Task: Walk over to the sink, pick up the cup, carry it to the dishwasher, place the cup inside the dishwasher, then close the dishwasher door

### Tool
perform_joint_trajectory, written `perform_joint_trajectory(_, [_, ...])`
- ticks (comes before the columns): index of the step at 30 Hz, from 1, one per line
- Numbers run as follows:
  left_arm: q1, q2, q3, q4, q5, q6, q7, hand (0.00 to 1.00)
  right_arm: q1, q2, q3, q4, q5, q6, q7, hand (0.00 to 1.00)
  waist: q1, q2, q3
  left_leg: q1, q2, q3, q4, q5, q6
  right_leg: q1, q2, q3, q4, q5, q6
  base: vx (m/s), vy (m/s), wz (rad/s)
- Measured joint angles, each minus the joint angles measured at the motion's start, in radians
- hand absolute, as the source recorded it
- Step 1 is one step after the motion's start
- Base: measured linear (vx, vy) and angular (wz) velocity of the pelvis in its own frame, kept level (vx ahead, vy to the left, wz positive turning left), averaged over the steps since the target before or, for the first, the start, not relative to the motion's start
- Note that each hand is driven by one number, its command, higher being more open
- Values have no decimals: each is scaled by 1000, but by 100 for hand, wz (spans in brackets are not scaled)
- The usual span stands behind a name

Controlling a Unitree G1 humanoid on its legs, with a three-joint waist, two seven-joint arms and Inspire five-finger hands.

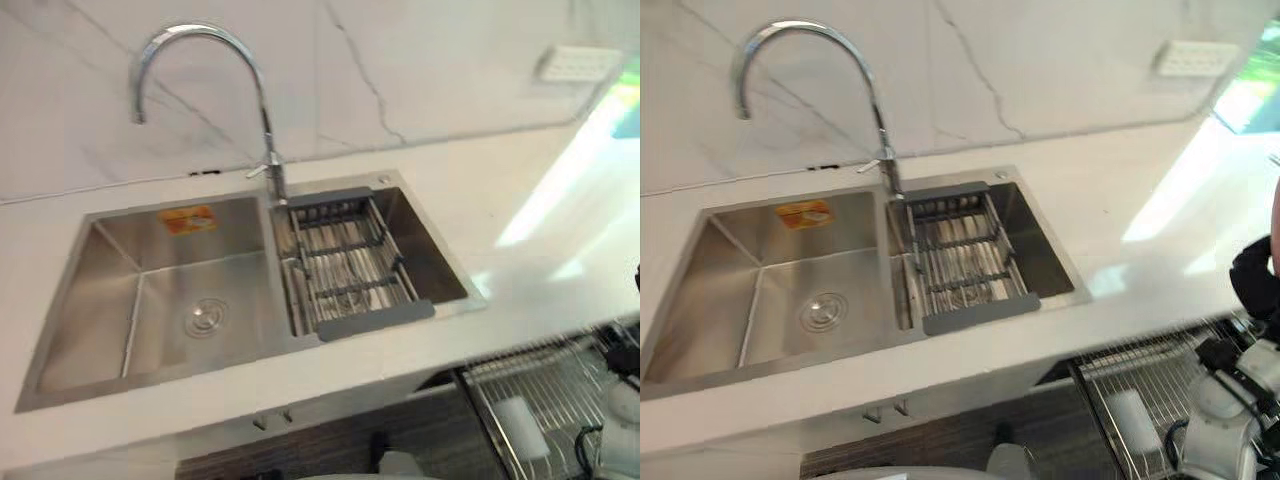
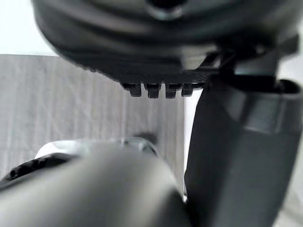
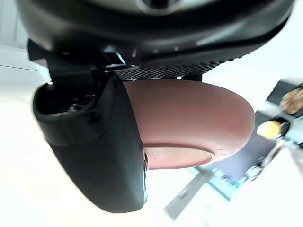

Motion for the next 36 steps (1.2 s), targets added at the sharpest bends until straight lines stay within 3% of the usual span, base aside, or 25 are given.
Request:
perform_joint_trajectory(1, [-9, -2, 32, 14, -41, 20, 13, 100, 1, 14, 9, 2, 1, 0, 6, 0, -6, -8, 17, 18, 27, 55, 7, -2, -3, -1, -27, -154, 120, -93, -61, -104, -11, -136])
perform_joint_trajectory(2, [-10, -1, 48, 17, -55, 34, 16, 100, 2, 18, 11, 4, 2, -3, 16, 0, -7, -5, 18, 25, 48, 86, 20, -9, -13, 3, -56, -221, 206, -141, -73, -66, -46, -130])
perform_joint_trajectory(4, [-12, 9, 55, 17, -59, 37, 20, 100, 5, 18, 10, 17, 2, -9, 13, 0, -11, -13, 15, 18, 89, 117, 57, -21, -33, 14, -116, -233, 326, -177, -61, 21, -120, -76])
perform_joint_trajectory(5, [-20, 23, 55, 16, -59, 37, 17, 100, 6, 18, 8, 29, 2, -15, 6, 0, -21, -37, 21, 1, 107, 101, 95, -32, -51, 20, -133, -195, 347, -185, -26, 25, -250, -12])
perform_joint_trajectory(6, [-44, 34, 56, 24, -51, 43, 14, 100, 6, 8, 3, 59, 0, -20, 4, 0, -30, -47, 24, -27, 119, 46, 124, -36, -59, 22, -114, -194, 341, -191, -17, 19, -254, 4])
perform_joint_trajectory(8, [-54, 39, 55, 26, -49, 61, 1, 100, 4, 0, 11, 89, -22, -19, 1, 0, -15, -51, 16, -47, 126, 15, 128, -31, -57, 26, -80, -173, 288, -188, -13, 12, -154, -8])
perform_joint_trajectory(9, [-75, 39, 49, 38, -45, 73, -13, 100, 4, 1, 32, 118, -83, -17, -6, 0, 3, -51, 4, -67, 138, 20, 135, -22, -73, 73, -32, -137, 132, -170, 17, -12, -102, -15])
perform_joint_trajectory(10, [-83, 50, 50, 40, -43, 79, -21, 100, 4, 1, 65, 133, -113, -11, -6, 0, 8, -66, 2, -92, 133, 19, 155, -25, -78, 113, -14, -120, 3, -153, 42, -34, -76, -10])
perform_joint_trajectory(12, [-93, 51, 50, 34, -43, 82, -22, 100, -1, -1, 124, 172, -148, -1, 0, 0, 26, -71, 2, -105, 127, 19, 173, -23, -87, 146, 1, -112, -100, -126, 31, -76, -46, -2])
perform_joint_trajectory(16, [-86, 26, 46, 9, -42, 96, -21, 100, 3, 6, 218, 306, -169, 30, 28, 0, 55, -29, -2, -104, 120, 0, 145, 0, -94, 151, 3, -127, -103, -125, 30, -54, 43, 10])
perform_joint_trajectory(25, [-54, 9, 10, -58, 35, 80, -92, 100, -18, -34, 250, 405, -207, 71, 77, 0, 49, 27, 31, -107, 71, -86, 132, 15, -67, 194, -43, -206, -103, -124, 37, -11, 113, 29])
perform_joint_trajectory(28, [-52, 9, -25, -76, 46, 78, -118, 100, -56, -64, 251, 467, -206, 113, 78, 0, 48, 62, 51, -112, 57, -114, 132, 18, -56, 207, -58, -231, -103, -122, 43, -25, 103, 28])
perform_joint_trajectory(33, [-57, 0, -76, -90, 13, 79, -140, 100, -164, -151, 251, 556, -206, 190, 76, 0, 25, 153, 102, -152, 30, -158, 127, 34, -31, 184, -87, -266, -82, -120, 48, -48, 99, 25])
perform_joint_trajectory(36, [-77, -4, -100, -74, -27, 81, -135, 100, -234, -203, 252, 633, -205, 236, 72, 0, 23, 193, 132, -160, 16, -170, 121, 43, -23, 172, -100, -271, -65, -122, 51, -22, 57, 8])
